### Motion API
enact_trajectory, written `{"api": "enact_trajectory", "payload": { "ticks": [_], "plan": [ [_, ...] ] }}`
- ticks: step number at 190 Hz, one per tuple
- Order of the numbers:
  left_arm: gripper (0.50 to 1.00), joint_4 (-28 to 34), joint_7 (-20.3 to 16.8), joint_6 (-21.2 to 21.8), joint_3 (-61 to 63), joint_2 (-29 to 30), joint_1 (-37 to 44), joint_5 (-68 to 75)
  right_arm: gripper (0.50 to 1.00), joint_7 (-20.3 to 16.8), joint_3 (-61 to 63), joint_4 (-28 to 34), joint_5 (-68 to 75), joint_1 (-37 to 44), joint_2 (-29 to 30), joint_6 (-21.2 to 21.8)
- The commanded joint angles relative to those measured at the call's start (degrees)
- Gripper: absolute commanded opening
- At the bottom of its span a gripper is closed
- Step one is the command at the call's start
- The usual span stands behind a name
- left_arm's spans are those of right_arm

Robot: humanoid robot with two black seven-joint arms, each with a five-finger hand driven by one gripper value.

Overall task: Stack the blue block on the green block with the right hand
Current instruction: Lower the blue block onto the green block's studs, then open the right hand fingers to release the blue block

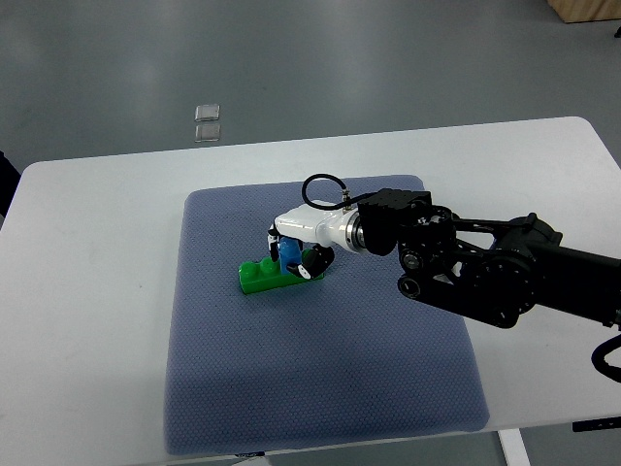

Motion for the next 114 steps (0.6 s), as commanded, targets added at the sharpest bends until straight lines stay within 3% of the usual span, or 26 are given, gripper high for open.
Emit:
{"api": "enact_trajectory", "payload": {
  "ticks": [1, 44, 84, 114],
  "plan": [
    [1.0, 0.0, 0.0, 0.0, 0.0, 0.0, 0.0, -0.02, 0.562, 0.0, -0.01, -0.04, 0.0, -0.18, 0.0, -0.08],
    [1.0, 0.0, 0.0, 0.0, 0.0, 0.0, 0.0, -0.02, 0.568, 0.0, -0.01, -0.13, 0.0, -0.18, 0.0, -0.08],
    [1.0, 0.0, 0.0, 0.0, 0.0, 0.0, 0.0, -0.02, 0.756, 0.96, 0.25, -0.57, 0.26, 0.08, -0.35, -0.35],
    [1.0, 0.0, 0.0, 0.0, 0.0, 0.0, 0.0, -0.02, 0.78, 1.58, 0.34, -0.48, 0.35, 0.26, -0.35, -0.35]
  ]
}}
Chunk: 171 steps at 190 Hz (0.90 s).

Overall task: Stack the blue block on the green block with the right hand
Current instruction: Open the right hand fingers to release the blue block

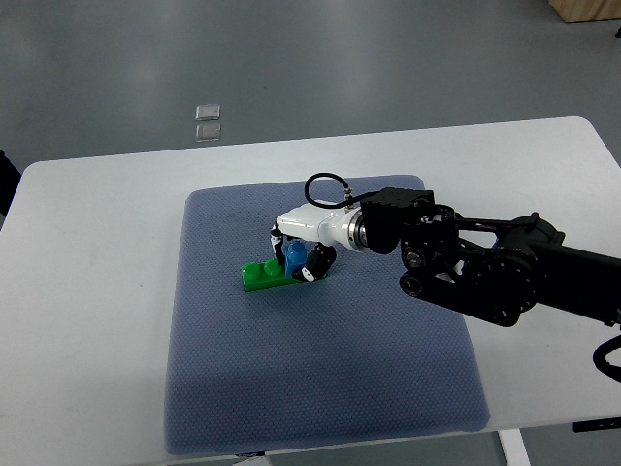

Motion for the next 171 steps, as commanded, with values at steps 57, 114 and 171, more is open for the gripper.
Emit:
{"api": "enact_trajectory", "payload": {
  "ticks": [57, 114, 171],
  "plan": [
    [1.0, 0.0, 0.0, 0.0, 0.0, 0.0, 0.0, -0.02, 0.787, 0.32, 0.21, 0.05, 0.32, 0.38, -0.02, 0.06],
    [1.0, 0.0, 0.0, 0.0, 0.0, 0.0, 0.0, -0.02, 0.797, 0.32, 0.65, 0.05, 0.5, 0.99, -0.1, 0.15],
    [1.0, 0.0, 0.0, 0.0, 0.0, 0.0, 0.0, -0.02, 0.827, 0.32, 0.74, 0.05, 0.76, 1.96, -0.1, 0.15]
  ]
}}
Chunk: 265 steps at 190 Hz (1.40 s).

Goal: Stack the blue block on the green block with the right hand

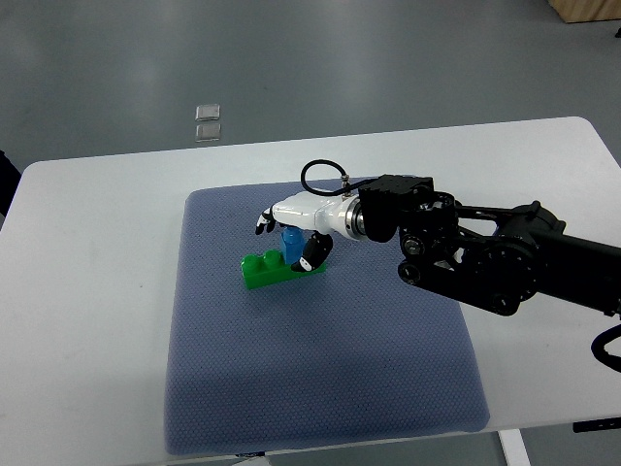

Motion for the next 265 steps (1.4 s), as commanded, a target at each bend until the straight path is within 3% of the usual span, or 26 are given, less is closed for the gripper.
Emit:
{"api": "enact_trajectory", "payload": {
  "ticks": [1, 108, 138, 178, 197, 231, 265],
  "plan": [
    [1.0, 0.0, 0.0, 0.0, 0.0, 0.0, 0.0, 0.0, 0.827, 0.0, 0.0, 0.0, 0.1, 0.05, 0.02, -0.01],
    [1.0, 0.0, 0.0, 0.0, 0.0, 0.0, 0.0, 0.09, 0.879, 0.08, 0.71, 0.18, 0.37, 4.97, -2.27, 0.08],
    [1.0, 0.0, 0.0, 0.0, 0.0, 0.0, 0.0, 0.0, 0.911, 0.87, 4.48, 0.09, 1.07, 6.9, -3.76, 0.79],
    [1.0, 0.0, 0.0, 0.0, 0.0, 0.0, 0.0, 0.0, 0.911, 0.87, 9.06, -1.41, 3.88, 8.22, -5.43, 1.31],
    [1.0, 0.0, 0.0, 0.0, 0.0, 0.0, 0.0, 0.0, 0.911, 0.87, 13.19, -4.75, 8.1, 7.17, -4.82, -0.88],
    [1.0, 0.0, 0.0, 0.0, 0.0, 0.0, 0.0, 0.0, 0.911, 0.87, 17.05, -13.35, 20.58, 4.09, -4.12, -9.05],
    [1.0, 0.0, 0.0, 0.0, 0.0, 0.0, 0.0, 0.0, 0.911, 1.75, 17.4, -14.68, 34.19, 2.6, -3.94, -15.65]
  ]
}}
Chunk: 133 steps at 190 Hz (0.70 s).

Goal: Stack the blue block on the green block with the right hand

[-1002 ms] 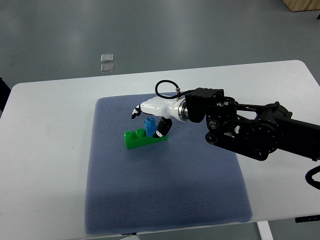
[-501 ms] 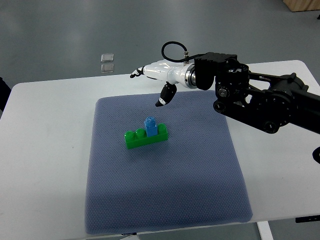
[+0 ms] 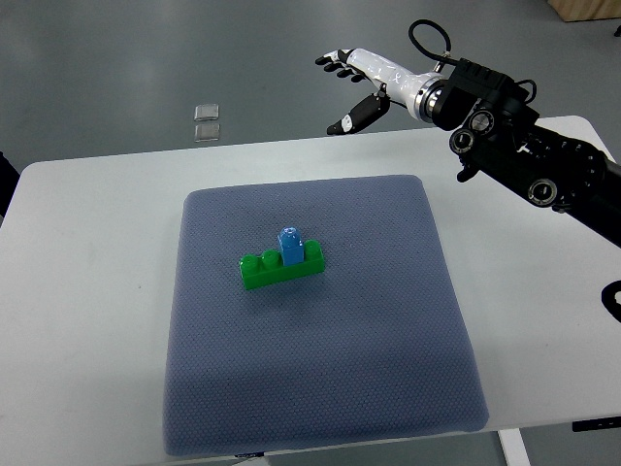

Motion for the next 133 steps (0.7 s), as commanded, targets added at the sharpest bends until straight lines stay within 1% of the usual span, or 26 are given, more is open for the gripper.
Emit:
{"api": "enact_trajectory", "payload": {
  "ticks": [1, 13, 24, 43, 86, 118, 133],
  "plan": [
    [1.0, 0.0, 0.0, 0.0, 0.0, 0.0, 0.01, -0.02, 0.911, 0.84, 0.29, -0.48, 8.61, -1.12, 0.09, -3.55],
    [1.0, 0.0, 0.0, 0.0, 0.0, 0.0, 0.01, -0.02, 0.911, 3.21, 2.13, -0.66, 17.65, -2.53, 1.23, -5.83],
    [1.0, 0.0, 0.0, 0.0, 0.0, 0.0, 0.01, -0.02, 0.911, 4.53, 3.1, -1.1, 22.84, -3.85, 2.11, -7.33],
    [1.0, 0.0, 0.0, 0.0, 0.0, 0.0, 0.01, -0.02, 0.913, 4.79, 5.82, -2.5, 30.58, -5.6, 2.9, -9.44],
    [1.0, 0.0, 0.0, 0.0, 0.0, 0.0, 0.01, -0.02, 0.913, 4.79, 17.07, -6.02, 49.47, -10.88, 5.62, -9.44],
    [1.0, 0.0, 0.0, 0.0, 0.0, 0.0, 0.01, -0.02, 0.913, 5.23, 23.75, -8.83, 52.47, -13.16, 8.35, -9.35],
    [1.0, 0.0, 0.0, 0.0, 0.0, 0.0, 0.01, -0.02, 0.913, 7.34, 25.6, -9.89, 52.47, -14.13, 9.67, -9.26]
  ]
}}
